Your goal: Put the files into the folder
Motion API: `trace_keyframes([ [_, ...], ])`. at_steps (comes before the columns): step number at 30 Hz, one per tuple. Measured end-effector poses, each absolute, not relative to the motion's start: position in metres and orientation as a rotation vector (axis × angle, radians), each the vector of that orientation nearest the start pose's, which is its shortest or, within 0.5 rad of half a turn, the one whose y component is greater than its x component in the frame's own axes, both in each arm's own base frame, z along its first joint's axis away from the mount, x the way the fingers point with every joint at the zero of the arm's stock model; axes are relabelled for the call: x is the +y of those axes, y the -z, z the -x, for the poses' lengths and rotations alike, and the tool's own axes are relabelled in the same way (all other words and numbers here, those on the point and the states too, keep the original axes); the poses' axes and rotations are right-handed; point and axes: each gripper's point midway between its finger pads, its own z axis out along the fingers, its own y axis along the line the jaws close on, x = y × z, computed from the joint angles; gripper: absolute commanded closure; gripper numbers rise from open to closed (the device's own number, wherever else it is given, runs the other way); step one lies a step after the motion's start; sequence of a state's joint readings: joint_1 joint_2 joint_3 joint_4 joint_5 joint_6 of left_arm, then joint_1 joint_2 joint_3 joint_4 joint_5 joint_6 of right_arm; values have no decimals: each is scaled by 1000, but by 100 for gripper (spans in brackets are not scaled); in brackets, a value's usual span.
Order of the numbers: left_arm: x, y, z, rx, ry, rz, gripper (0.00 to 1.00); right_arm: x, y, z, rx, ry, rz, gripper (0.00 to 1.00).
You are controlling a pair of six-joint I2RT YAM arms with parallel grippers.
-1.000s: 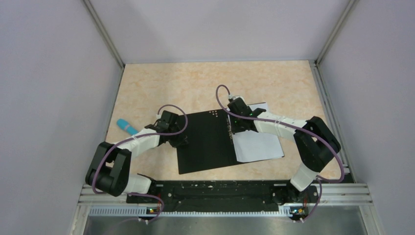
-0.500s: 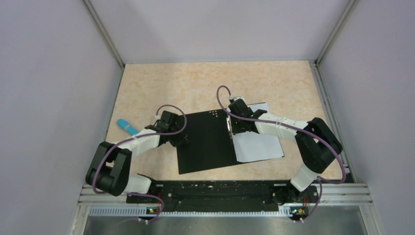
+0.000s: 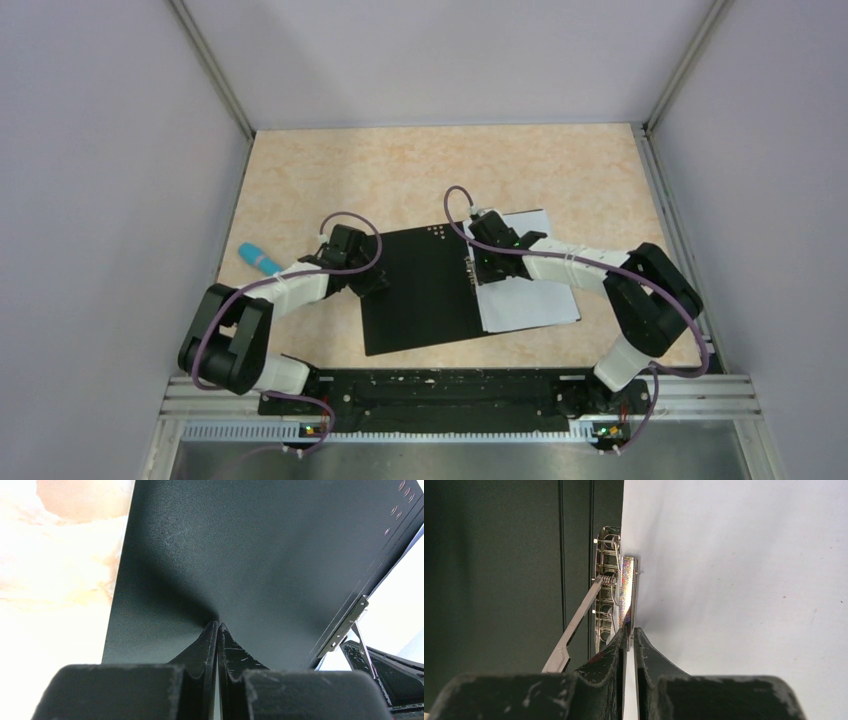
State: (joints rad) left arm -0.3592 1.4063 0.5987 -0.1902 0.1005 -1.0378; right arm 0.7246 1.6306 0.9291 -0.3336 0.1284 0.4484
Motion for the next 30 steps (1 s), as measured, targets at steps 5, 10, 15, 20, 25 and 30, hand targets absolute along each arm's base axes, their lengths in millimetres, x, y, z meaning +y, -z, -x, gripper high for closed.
trace_keyframes([
  [5,-157,-21,-267,2555,620,865,94,235,-30,-272,2589,-270,304,91],
  [10,-157,-21,-267,2555,619,864,94,236,-31,-272,2586,-272,301,84],
  [15,-156,-21,-268,2557,610,843,93,232,-44,-272,2567,-271,276,70],
  [20,-155,-21,-268,2562,592,825,93,228,-79,-276,2502,-278,243,68],
  [25,-151,-22,-267,2562,565,810,93,236,-110,-279,2449,-256,258,71],
  [30,-148,-21,-267,2557,544,809,93,264,-129,-277,2421,-206,354,78],
])
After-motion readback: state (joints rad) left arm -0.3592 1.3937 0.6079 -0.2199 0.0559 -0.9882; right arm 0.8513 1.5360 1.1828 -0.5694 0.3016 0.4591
